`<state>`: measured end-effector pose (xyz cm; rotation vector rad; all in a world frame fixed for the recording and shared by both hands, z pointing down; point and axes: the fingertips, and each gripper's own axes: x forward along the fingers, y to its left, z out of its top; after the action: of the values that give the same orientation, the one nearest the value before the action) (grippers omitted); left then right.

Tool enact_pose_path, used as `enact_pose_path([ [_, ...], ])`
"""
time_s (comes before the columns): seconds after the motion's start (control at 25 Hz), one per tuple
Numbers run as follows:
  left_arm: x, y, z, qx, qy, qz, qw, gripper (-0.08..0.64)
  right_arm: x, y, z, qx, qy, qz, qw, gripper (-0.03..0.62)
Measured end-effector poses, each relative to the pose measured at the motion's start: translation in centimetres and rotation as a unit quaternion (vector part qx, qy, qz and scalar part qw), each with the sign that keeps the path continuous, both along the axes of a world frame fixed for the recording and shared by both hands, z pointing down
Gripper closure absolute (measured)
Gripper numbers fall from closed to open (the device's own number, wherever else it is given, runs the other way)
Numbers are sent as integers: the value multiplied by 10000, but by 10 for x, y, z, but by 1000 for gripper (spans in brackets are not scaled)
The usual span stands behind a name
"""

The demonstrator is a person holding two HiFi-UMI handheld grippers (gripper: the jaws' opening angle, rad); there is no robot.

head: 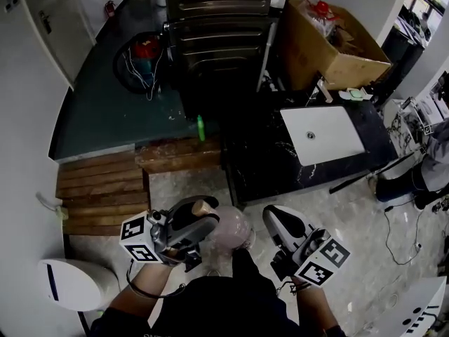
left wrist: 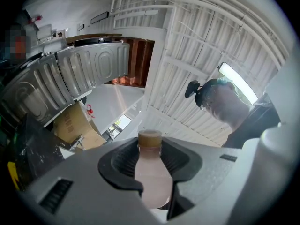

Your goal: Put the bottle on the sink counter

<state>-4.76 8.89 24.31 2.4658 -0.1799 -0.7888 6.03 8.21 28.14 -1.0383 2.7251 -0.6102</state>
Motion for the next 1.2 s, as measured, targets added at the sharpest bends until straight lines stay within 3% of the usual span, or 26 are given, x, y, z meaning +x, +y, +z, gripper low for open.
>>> enact_pose_path([
  [0.8,85,-174,12,-281,-134,-556,9980,422,86,-175,23,-395,108,-511,9979,568],
  [1.2,101,-232,27,-348,-350,-741,9960,422,105,-232,37,-474,95,-656,9967,568],
])
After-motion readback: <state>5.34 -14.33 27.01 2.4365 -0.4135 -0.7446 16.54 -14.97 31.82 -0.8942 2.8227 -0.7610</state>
